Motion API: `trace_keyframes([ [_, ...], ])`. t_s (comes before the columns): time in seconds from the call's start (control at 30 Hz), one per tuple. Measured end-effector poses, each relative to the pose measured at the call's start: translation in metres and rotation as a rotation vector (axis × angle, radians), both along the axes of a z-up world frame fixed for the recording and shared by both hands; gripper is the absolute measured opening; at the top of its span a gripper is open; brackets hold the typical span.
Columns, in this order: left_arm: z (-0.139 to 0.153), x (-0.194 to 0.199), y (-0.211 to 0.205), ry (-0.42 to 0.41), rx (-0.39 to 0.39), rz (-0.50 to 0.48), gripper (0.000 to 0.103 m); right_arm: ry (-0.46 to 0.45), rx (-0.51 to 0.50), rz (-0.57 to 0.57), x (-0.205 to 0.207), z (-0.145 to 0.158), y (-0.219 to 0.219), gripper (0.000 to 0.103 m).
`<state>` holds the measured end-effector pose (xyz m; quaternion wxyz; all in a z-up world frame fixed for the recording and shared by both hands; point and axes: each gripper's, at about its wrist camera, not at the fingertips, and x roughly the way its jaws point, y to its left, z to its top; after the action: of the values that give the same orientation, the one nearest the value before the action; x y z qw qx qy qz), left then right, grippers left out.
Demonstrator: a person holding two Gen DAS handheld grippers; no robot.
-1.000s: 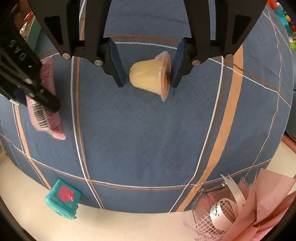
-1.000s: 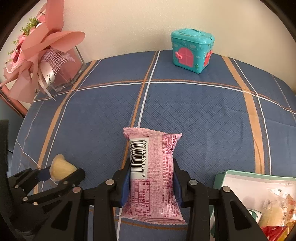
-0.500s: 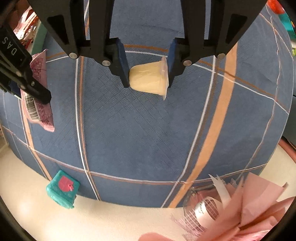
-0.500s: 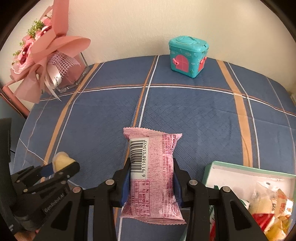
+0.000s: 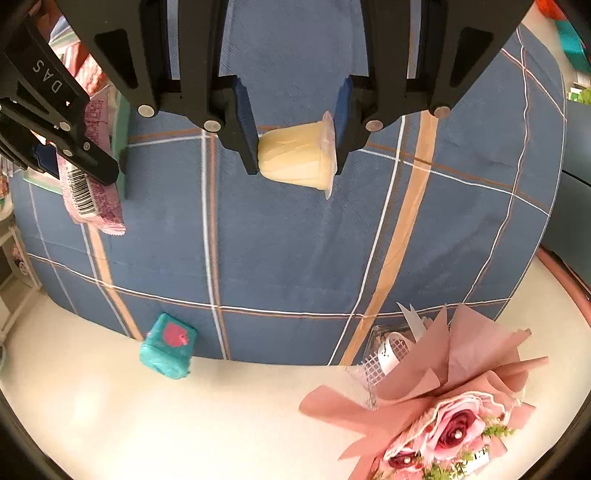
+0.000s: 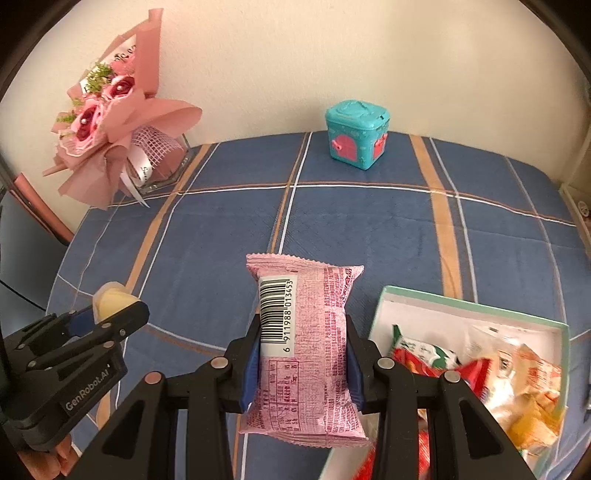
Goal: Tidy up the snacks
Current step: 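Lift the pink bun and jelly cup and carry both over the white tray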
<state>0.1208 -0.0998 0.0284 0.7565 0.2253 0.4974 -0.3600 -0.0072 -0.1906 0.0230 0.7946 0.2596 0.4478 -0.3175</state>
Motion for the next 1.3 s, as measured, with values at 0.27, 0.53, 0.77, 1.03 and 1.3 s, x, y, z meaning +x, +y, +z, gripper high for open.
trace_keyframes([
  [0.27,0.023,-0.033,0.005,0.006,-0.070,-0.020,0.039,-0.007,-0.002,-0.013,-0.029,0.015,0.015,0.041],
  [0.53,0.038,-0.083,0.013,-0.043,-0.089,-0.091,0.039,0.012,0.015,-0.040,-0.067,0.011,0.030,0.041],
  [0.77,0.046,-0.116,0.011,-0.089,-0.096,-0.149,0.039,0.011,0.021,-0.121,-0.115,0.014,0.025,0.041],
  [1.03,0.041,-0.175,-0.014,-0.118,-0.070,-0.295,0.039,0.028,0.029,-0.257,-0.174,0.011,-0.005,0.041],
  [1.3,0.026,-0.238,-0.044,-0.126,-0.025,-0.442,0.039,0.037,0.028,-0.353,-0.218,0.013,-0.029,0.041],
])
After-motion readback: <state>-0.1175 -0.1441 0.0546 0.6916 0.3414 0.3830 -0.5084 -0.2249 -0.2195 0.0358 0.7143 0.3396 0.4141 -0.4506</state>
